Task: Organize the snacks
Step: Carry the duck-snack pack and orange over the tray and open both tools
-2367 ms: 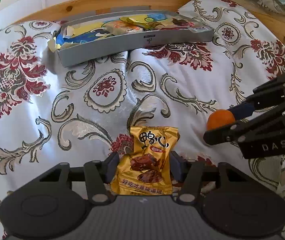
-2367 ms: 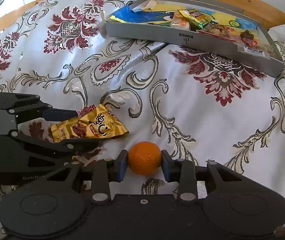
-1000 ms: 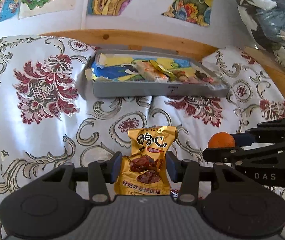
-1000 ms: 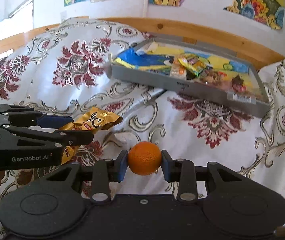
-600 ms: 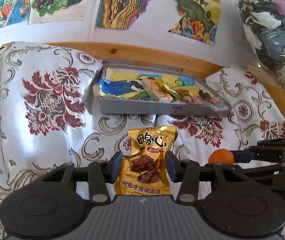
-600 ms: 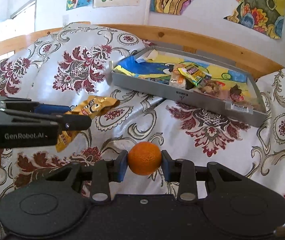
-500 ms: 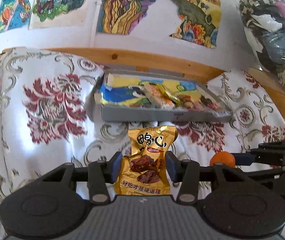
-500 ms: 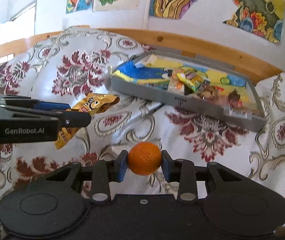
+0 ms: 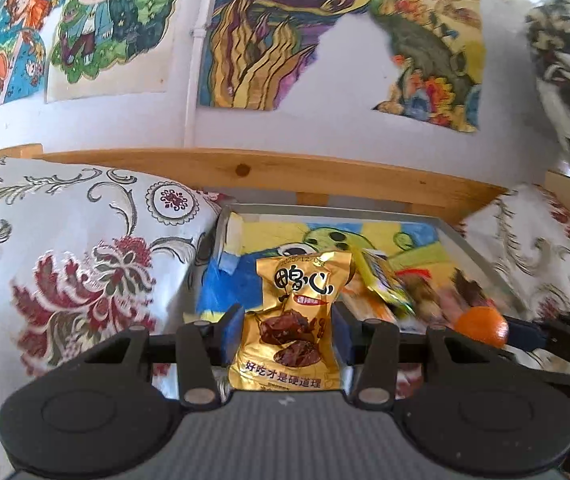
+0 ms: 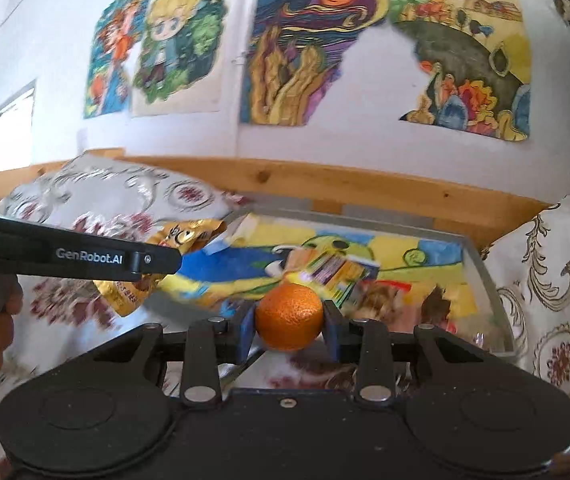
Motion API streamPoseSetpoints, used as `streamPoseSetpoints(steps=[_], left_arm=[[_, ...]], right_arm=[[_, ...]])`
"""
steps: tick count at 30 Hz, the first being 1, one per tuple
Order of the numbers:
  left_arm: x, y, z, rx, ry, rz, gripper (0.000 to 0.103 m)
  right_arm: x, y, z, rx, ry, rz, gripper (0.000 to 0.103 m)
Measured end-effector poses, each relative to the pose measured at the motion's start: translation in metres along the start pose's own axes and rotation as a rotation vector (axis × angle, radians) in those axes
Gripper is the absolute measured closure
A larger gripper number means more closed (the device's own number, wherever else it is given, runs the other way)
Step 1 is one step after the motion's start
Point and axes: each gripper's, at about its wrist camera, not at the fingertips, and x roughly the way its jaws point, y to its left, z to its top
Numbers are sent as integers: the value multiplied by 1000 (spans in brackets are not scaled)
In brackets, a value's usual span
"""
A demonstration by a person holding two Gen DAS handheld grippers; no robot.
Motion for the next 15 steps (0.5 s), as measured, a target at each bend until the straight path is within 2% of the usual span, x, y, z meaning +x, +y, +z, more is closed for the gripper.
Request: streamPoseSetpoints(steps=[6,11,15], left_arm=[[43,-2,11,-51,41,25,53],[68,-14,10,-35,92,45,53],[79,-18,9,-35,116,52,53]], right_arm=[[34,-19,6,52,-10,-38,66],[58,-30,6,113,51,-39,66],[69,-29,2,115,83,-42,66]])
